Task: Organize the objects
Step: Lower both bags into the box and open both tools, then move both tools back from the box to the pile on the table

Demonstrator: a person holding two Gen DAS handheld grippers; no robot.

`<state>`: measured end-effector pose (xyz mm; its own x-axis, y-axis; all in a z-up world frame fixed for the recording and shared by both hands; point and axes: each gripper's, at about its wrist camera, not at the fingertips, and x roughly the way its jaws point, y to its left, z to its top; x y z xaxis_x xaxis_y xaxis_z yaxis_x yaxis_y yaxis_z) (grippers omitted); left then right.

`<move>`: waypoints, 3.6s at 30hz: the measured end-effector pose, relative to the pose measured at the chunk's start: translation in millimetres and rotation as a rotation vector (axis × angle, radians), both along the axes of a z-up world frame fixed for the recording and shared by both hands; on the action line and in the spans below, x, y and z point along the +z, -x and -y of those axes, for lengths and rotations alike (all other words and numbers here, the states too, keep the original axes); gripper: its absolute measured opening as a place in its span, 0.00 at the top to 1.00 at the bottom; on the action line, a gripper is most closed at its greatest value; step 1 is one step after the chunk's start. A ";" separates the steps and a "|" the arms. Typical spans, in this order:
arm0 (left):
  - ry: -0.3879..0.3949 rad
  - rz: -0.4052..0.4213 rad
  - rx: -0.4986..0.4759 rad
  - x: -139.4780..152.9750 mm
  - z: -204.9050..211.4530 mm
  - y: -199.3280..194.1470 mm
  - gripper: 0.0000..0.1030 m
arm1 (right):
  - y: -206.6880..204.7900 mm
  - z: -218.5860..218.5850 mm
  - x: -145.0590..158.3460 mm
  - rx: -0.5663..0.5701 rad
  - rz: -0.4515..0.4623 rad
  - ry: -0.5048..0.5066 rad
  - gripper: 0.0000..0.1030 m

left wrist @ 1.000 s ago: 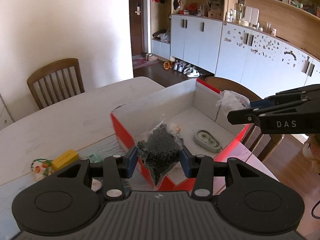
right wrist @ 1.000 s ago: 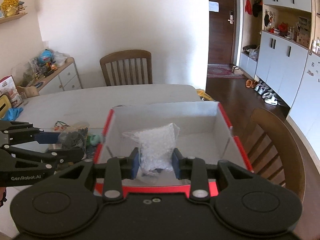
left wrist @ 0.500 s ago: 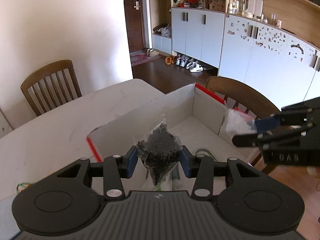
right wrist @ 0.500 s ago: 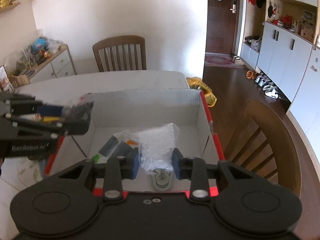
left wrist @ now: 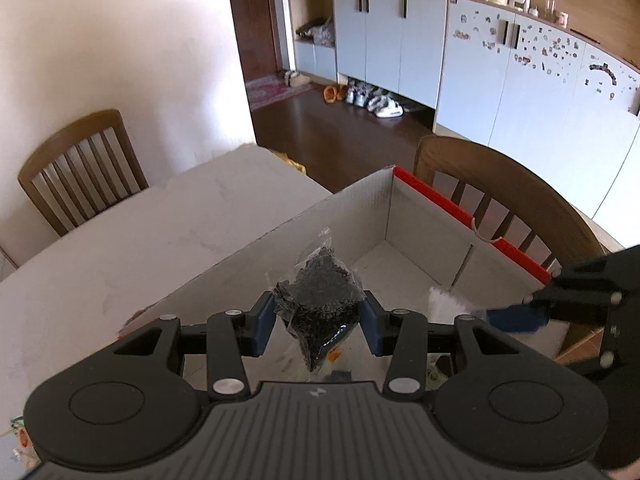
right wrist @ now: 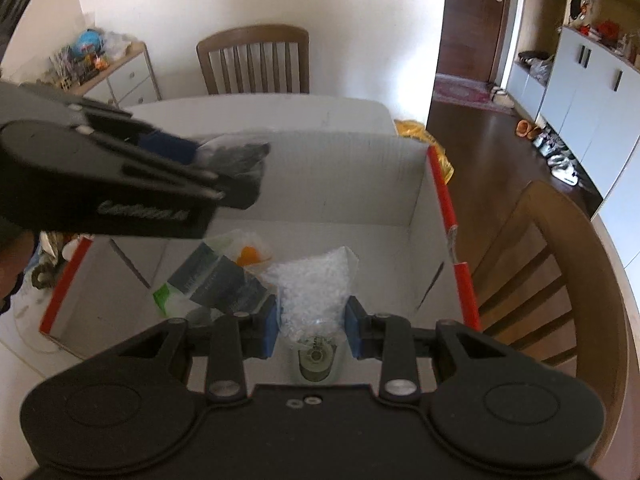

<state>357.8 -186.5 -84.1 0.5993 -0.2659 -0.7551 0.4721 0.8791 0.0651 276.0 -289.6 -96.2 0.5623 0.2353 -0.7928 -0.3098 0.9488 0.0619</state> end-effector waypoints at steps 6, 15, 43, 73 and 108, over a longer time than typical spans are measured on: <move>-0.058 -0.036 -0.050 -22.5 15.3 -16.6 0.57 | -7.4 0.9 -14.0 0.024 -0.038 0.013 0.69; -0.102 -0.129 -0.070 -51.2 31.3 -36.9 0.57 | -19.5 -1.1 -25.0 0.028 -0.075 0.029 0.69; -0.116 -0.260 -0.005 -77.3 14.5 -49.2 0.37 | -31.1 -7.2 -37.6 0.068 -0.126 0.050 0.52; 0.128 -0.043 0.099 20.0 -42.5 29.4 0.37 | 25.8 -2.7 33.9 0.033 0.047 -0.106 0.50; 0.277 0.059 0.185 50.8 -203.9 110.4 0.15 | 86.9 -114.5 66.5 -0.061 0.171 -0.240 0.03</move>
